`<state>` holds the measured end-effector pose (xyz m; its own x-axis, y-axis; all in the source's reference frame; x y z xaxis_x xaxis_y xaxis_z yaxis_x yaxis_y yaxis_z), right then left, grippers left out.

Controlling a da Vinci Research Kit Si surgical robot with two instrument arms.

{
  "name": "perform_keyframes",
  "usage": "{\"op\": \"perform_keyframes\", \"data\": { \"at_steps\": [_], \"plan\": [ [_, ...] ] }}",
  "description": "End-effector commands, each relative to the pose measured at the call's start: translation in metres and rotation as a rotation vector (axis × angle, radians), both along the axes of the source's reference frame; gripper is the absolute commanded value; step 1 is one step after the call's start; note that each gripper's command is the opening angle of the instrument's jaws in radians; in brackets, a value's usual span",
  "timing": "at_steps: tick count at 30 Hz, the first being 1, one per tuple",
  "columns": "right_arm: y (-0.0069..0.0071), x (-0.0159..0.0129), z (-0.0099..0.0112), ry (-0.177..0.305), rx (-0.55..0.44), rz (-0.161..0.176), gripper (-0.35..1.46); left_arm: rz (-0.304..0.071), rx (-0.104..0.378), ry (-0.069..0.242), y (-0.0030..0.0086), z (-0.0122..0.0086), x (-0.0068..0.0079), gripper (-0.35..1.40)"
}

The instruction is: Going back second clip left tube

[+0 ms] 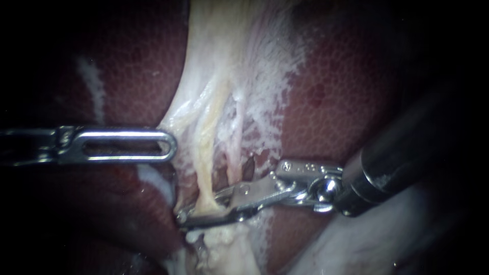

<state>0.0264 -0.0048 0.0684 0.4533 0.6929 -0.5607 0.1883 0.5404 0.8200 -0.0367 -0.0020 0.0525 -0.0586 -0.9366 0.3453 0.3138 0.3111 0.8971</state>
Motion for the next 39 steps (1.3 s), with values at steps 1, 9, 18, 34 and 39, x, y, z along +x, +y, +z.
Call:
{"op": "perform_keyframes", "data": {
  "at_steps": [1, 9, 18, 34, 39],
  "plan": [
    [0.0000, 0.0000, 0.0000, 0.000, 0.000, 0.000, -0.35, -0.001, -0.001, 0.000, 0.0000, 0.0000, 0.0000, -0.35],
    [0.0000, -0.0001, 0.0000, 0.000, 0.000, 0.000, -0.35, -0.001, -0.001, 0.000, 0.0000, 0.0000, 0.0000, -0.35],
    [0.0002, 0.0006, -0.0002, 0.035, -0.073, -0.004, 0.35, -0.001, -0.001, 0.001, 0.0000, 0.0000, -0.0001, -0.35],
    [0.0004, 0.0020, -0.0002, 0.141, -0.358, -0.005, 0.59, -0.002, -0.001, 0.001, -0.0001, -0.0001, -0.0003, -0.35],
    [0.0003, 0.0020, -0.0002, 0.162, -0.399, -0.013, 0.60, -0.002, -0.001, 0.001, -0.0002, -0.0001, -0.0003, -0.35]
  ]
}}
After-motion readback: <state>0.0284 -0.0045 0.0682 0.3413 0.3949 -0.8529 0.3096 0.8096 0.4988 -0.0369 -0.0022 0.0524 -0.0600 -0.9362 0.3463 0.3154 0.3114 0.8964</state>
